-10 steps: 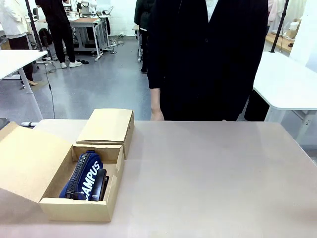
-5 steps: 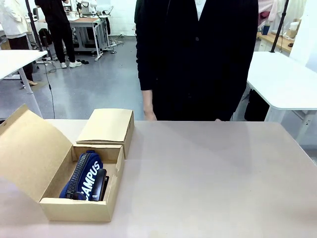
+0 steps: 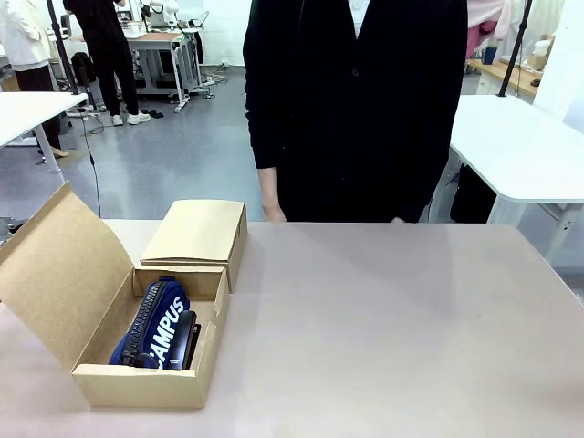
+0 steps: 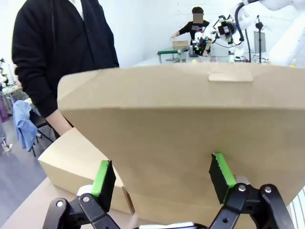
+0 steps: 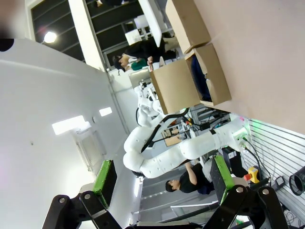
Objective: Place items inside the box.
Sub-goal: Close the lid of the Mailer Box closest to the robot.
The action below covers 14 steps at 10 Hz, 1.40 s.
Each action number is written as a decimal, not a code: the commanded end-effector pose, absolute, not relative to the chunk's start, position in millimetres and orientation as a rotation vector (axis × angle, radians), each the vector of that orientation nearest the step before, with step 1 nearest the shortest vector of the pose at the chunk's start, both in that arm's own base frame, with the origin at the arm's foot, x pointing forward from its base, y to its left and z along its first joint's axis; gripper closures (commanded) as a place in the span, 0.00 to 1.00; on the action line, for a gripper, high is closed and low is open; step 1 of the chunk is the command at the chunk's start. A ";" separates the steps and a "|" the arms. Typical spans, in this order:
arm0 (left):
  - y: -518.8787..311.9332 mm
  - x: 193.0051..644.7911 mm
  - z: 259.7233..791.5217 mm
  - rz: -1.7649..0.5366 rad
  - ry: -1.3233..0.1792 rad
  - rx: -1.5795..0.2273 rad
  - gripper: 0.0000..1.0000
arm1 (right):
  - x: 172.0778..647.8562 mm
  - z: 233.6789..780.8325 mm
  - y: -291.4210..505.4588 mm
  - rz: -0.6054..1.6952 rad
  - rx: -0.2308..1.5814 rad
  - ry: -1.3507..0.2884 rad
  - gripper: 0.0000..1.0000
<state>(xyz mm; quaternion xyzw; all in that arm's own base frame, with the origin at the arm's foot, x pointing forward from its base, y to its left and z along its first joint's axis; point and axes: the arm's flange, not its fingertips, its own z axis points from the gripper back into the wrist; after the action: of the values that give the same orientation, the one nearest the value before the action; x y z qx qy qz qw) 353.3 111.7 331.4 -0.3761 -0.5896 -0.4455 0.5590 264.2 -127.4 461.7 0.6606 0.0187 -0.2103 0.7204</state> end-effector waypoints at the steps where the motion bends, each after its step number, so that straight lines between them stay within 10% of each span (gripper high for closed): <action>1: 65.8 277.9 332.6 -1.074 -1.346 -0.849 0.00 | 266.1 464.2 -128.5 -0.440 1.480 0.020 0.00; 2: 111.7 353.3 331.4 -1.050 -1.390 -0.887 0.00 | 266.1 464.2 -128.5 -0.440 1.480 0.020 0.00; 6: 112.4 352.4 329.1 -1.061 -1.370 -0.886 0.00 | 266.1 464.2 -128.5 -0.440 1.480 0.020 0.00; 9: 71.5 324.6 357.6 -1.013 -1.559 -1.281 0.00 | 266.1 464.2 -128.5 -0.440 1.480 0.020 0.00; 14: -28.2 318.7 356.1 -1.202 -1.387 -1.330 0.00 | 266.1 464.2 -128.5 -0.440 1.480 0.020 0.00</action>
<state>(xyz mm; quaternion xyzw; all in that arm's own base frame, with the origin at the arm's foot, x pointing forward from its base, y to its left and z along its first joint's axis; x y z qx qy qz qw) 352.0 4.3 355.9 -0.5489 -0.5589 -0.4735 0.4026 264.2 -127.4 461.8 0.6606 0.0187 -0.2101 0.7205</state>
